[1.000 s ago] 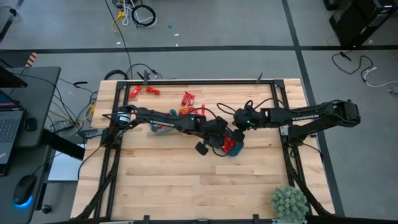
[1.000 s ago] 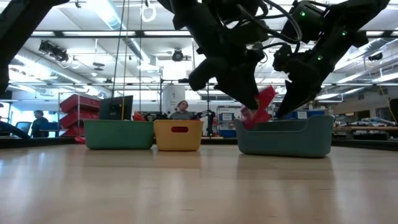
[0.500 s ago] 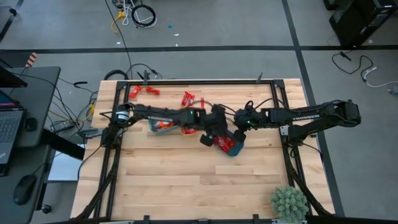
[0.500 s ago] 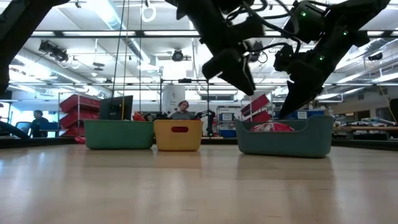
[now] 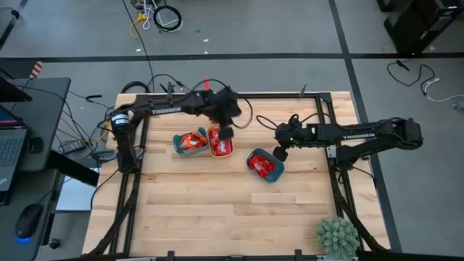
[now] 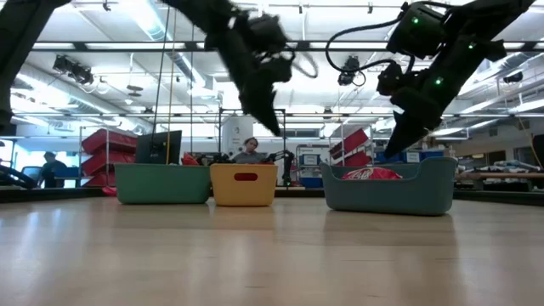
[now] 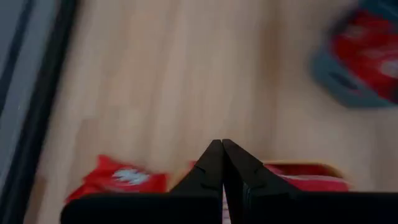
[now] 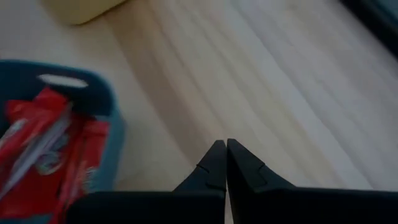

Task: Sort candy
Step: Put the dark red candy into the blue bin

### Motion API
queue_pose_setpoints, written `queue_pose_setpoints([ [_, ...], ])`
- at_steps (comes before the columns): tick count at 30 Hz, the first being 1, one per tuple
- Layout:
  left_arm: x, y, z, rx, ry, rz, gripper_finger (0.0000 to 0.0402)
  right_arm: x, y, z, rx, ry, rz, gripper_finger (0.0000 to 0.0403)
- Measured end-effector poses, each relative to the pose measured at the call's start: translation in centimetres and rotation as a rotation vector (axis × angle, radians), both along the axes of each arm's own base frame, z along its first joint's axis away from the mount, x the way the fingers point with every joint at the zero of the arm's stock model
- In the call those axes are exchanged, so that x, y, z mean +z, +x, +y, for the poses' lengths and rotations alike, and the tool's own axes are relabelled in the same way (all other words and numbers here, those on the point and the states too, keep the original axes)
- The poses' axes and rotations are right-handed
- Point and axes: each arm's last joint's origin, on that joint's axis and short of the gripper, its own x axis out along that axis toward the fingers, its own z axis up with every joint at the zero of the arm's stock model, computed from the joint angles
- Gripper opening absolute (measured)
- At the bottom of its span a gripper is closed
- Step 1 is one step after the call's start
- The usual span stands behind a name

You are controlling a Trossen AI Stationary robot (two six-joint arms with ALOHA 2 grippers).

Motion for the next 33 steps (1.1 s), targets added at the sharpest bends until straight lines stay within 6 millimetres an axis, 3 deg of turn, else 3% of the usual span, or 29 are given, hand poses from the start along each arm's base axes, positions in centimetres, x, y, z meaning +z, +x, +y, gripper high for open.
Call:
queue_pose_setpoints([
  [6,-2.7,-3.5,4.9,0.224,-0.066,-0.014,0.0003,0.4,0.0,-1.0,-0.037,-0.027,-0.040,0.0000],
  [10,-4.4,-5.2,7.1,0.315,-0.123,0.058,0.0009,0.5,0.0,-1.2,-0.033,-0.033,-0.049,0.0000],
  [14,-4.6,-6.2,8.6,0.356,-0.132,0.068,0.0040,0.6,0.1,-1.2,-0.026,-0.031,-0.062,0.0000],
  [25,-7.2,-5.6,10.5,0.428,-0.200,0.017,0.0195,0.6,0.2,-1.2,-0.017,-0.038,-0.063,0.0000],
  [33,-10.4,-5.9,12.5,0.553,-0.227,0.051,0.0234,0.6,0.2,-1.2,-0.009,-0.043,-0.061,0.0000],
])
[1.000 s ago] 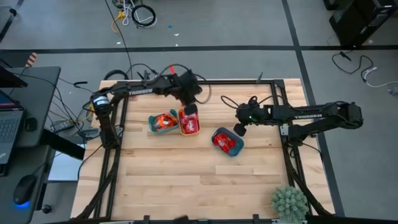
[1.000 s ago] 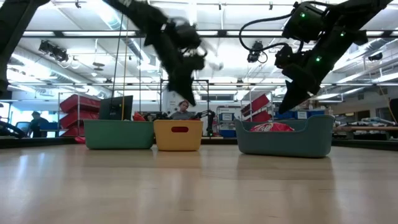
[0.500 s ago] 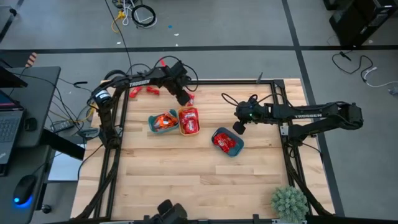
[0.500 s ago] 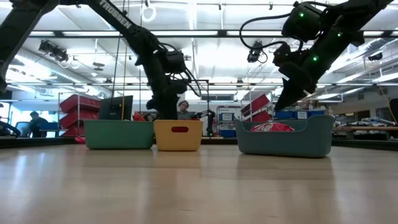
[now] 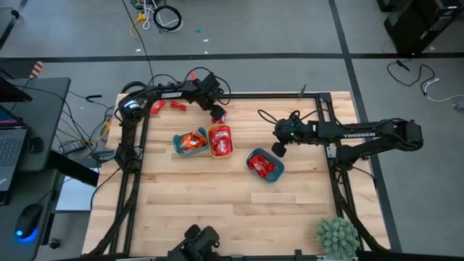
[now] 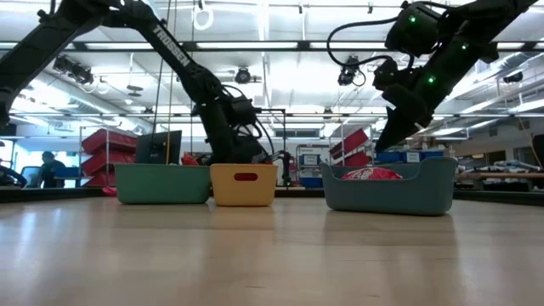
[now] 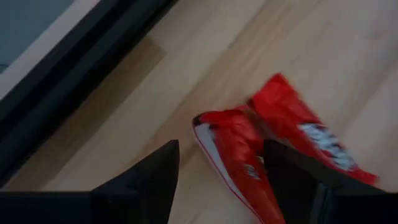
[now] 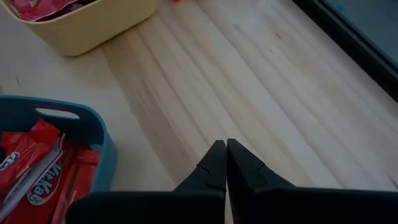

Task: Sort candy
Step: Put the dark red candy into the blue bin

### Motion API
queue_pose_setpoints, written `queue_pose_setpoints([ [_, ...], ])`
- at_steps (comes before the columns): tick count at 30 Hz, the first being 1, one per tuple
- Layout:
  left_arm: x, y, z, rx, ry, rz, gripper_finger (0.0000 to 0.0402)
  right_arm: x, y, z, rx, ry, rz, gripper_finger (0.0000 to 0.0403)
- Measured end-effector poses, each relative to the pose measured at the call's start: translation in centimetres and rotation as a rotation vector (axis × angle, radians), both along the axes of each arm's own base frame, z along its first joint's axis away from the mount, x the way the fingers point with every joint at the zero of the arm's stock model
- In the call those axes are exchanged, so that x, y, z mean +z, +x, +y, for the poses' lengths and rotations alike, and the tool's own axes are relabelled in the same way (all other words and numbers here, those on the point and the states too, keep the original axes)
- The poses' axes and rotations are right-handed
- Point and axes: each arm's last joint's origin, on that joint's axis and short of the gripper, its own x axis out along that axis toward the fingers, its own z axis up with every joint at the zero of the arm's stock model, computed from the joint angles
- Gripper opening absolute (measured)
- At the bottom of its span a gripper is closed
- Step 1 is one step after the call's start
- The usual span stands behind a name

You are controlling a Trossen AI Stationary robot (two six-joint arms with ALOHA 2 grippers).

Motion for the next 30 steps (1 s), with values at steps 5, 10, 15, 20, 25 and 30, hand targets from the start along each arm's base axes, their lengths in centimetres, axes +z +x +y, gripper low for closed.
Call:
queue_pose_setpoints([
  [5,-0.9,-0.2,0.9,0.019,0.000,-0.010,0.0233,0.0,0.0,0.0,0.005,-0.004,0.002,0.0000],
  [10,-0.9,0.2,0.9,-0.071,0.059,-0.018,0.0188,0.0,0.0,0.0,0.005,-0.004,0.002,0.0000],
  [15,-0.8,0.5,0.9,-0.146,0.103,-0.016,0.0065,0.0,0.0,0.0,0.007,-0.005,0.004,0.0000],
  [20,-0.4,0.6,1.1,-0.182,0.116,-0.064,0.0015,-0.1,-0.2,0.0,0.011,-0.020,0.032,0.0000],
  [25,2.6,0.7,0.6,-0.243,0.206,-0.118,0.0012,-0.2,-0.2,0.0,0.013,-0.024,0.046,0.0000],
  [30,6.6,0.9,-1.2,-0.336,0.264,-0.227,0.0010,0.0,-0.8,-0.2,-0.045,-0.036,0.055,0.0000],
])
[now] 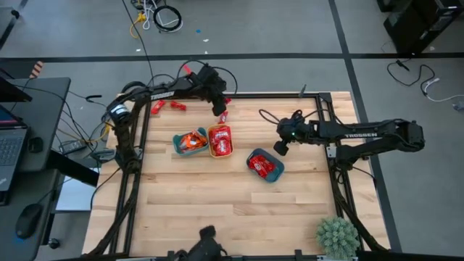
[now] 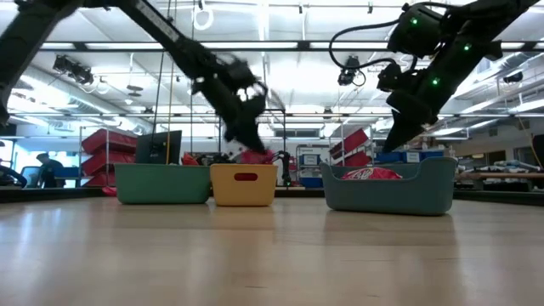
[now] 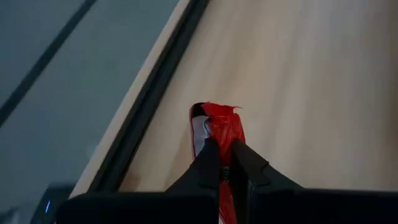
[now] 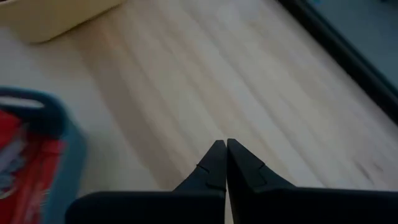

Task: Sort candy
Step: Put the dark red candy into the blue bin

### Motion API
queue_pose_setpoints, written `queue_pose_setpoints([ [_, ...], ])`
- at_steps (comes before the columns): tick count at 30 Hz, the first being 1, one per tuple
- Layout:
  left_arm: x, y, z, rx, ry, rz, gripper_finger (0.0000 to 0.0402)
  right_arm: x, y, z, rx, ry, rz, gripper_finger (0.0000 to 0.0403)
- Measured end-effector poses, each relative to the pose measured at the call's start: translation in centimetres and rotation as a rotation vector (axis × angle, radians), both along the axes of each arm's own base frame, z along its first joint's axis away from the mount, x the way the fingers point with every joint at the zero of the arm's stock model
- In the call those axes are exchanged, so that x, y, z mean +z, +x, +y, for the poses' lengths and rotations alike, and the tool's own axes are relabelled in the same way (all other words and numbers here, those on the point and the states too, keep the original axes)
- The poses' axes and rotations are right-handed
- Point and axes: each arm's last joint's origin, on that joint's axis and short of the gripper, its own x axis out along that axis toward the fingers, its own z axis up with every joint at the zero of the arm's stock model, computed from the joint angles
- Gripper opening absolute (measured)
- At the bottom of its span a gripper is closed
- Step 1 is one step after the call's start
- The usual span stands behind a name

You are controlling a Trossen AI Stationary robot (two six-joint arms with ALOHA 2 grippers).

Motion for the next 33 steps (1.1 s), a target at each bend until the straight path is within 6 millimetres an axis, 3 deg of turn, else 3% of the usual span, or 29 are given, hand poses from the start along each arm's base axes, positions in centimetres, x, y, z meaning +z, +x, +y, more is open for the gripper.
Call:
queue_pose_setpoints([
  [4,2.4,1.3,-3.0,-0.214,0.072,-0.072,0.0010,0.6,-0.9,-0.5,-0.074,-0.009,-0.013,0.0000],
  [11,3.2,5.8,-10.4,-0.571,0.253,-0.137,0.0009,1.5,-2.1,-1.4,-0.129,-0.027,-0.046,0.0000],
  [16,3.9,8.0,-15.5,-0.716,0.326,-0.235,0.0009,1.8,-2.5,-2.1,-0.151,-0.041,-0.041,0.0000],
  [20,4.2,9.0,-18.3,-0.776,0.347,-0.294,0.0009,1.8,-2.7,-2.4,-0.166,-0.044,-0.038,0.0000],
  [25,4.1,10.0,-20.7,-0.815,0.355,-0.357,0.0009,1.8,-2.8,-2.6,-0.166,-0.050,-0.033,0.0000],
  [33,0.2,12.3,-20.6,-0.813,0.359,-0.368,0.0009,1.7,-2.7,-2.6,-0.159,-0.050,-0.026,0.0000],
])
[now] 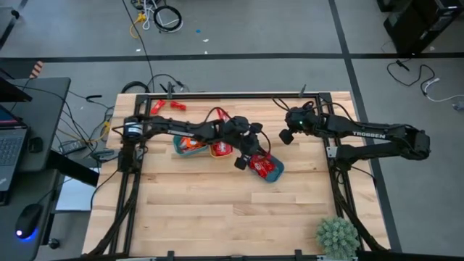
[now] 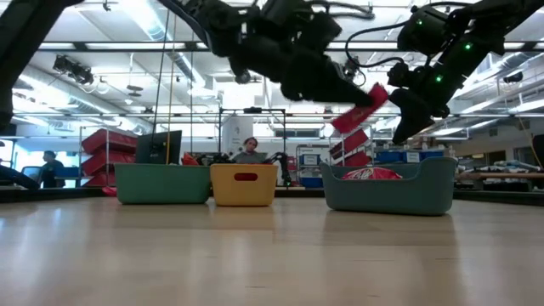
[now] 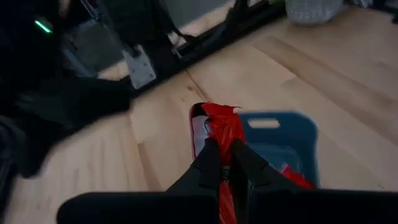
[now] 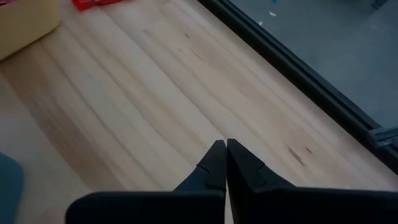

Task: Sort candy
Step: Put the dark red candy into the blue bin

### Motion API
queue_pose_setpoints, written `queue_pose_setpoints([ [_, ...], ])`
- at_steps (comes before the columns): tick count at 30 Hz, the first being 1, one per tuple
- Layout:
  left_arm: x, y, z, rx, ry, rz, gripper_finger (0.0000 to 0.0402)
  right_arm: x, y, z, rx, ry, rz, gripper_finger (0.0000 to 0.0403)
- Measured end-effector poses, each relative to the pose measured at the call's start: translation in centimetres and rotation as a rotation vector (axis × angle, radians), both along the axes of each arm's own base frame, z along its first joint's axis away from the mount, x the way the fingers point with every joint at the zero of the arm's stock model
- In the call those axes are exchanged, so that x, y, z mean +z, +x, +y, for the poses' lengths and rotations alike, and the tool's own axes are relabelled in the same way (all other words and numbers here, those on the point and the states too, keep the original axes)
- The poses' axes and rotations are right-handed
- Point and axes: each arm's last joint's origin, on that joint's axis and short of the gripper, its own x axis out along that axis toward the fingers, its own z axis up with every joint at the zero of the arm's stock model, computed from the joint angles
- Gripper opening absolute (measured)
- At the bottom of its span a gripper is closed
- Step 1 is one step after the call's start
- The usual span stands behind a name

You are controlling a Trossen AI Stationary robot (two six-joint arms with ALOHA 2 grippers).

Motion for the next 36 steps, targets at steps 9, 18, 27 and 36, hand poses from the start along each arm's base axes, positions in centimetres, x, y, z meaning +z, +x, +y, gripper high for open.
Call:
queue_pose_setpoints([
  [9,-1.7,1.6,0.2,0.022,0.012,0.012,0.0020,0.0,0.1,0.0,0.005,-0.007,-0.003,0.0000],
  [18,-1.7,1.8,-0.2,0.023,-0.001,0.012,0.0123,0.0,0.1,0.0,0.017,-0.005,0.003,0.0000],
  [27,2.4,0.3,1.3,0.345,0.126,-0.005,0.0145,-0.1,0.0,0.0,0.018,0.000,0.016,0.0000],
  [36,4.6,-7.2,11.9,0.738,-0.131,0.280,0.0010,0.1,0.4,0.1,0.048,0.010,-0.025,0.0000],
])
